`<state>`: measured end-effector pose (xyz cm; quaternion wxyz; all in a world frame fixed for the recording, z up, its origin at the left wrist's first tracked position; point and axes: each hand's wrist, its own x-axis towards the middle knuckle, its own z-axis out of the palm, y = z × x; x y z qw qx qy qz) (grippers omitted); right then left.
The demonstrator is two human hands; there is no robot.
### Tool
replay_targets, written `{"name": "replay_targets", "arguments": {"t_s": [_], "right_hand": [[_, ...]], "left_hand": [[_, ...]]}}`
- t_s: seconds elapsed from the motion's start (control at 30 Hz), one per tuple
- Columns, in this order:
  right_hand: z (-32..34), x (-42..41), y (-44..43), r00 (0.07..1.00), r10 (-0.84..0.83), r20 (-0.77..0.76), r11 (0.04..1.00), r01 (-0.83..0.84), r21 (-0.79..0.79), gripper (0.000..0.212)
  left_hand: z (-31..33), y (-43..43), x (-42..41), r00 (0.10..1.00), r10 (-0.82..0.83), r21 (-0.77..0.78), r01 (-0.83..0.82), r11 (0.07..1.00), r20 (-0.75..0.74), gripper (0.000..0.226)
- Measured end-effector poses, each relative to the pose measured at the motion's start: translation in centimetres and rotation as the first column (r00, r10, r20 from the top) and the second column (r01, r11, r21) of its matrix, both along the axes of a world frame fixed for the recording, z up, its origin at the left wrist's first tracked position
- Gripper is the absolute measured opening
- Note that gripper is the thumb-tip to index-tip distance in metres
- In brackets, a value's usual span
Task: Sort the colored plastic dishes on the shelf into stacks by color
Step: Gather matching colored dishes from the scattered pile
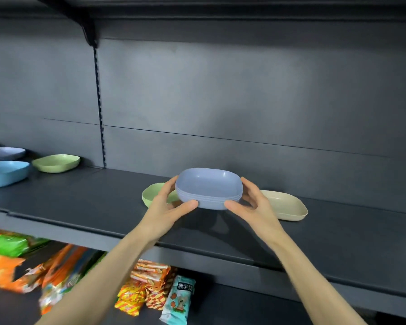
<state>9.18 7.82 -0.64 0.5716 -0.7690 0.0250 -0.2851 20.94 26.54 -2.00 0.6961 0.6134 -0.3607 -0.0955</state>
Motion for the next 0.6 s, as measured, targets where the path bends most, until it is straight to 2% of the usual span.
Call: {"name": "replay_targets", "arguments": {"t_s": [0.17,0.33,0.6], "right_hand": [[1.6,4.0,6.2,0.991,0.078,0.11,0.995,-0.083,0.049,0.057],[2.2,8.8,14.4,0.982,0.134,0.134,0.989,-0.14,0.037,0.052],[0.9,17.3,29.9,0.959,0.261,0.113,0.96,-0.27,0.074,0.052]], "left_hand": [[1.6,6.4,2.0,1.0,0.01,-0.083,-0.01,0.996,0.006,0.078],[2.6,15.1,5.3,0.994,0.095,-0.116,-0.089,0.989,0.045,0.071],[2.2,31.7,11.2,0.972,0.218,-0.037,-0.215,0.976,0.09,0.071]]}}
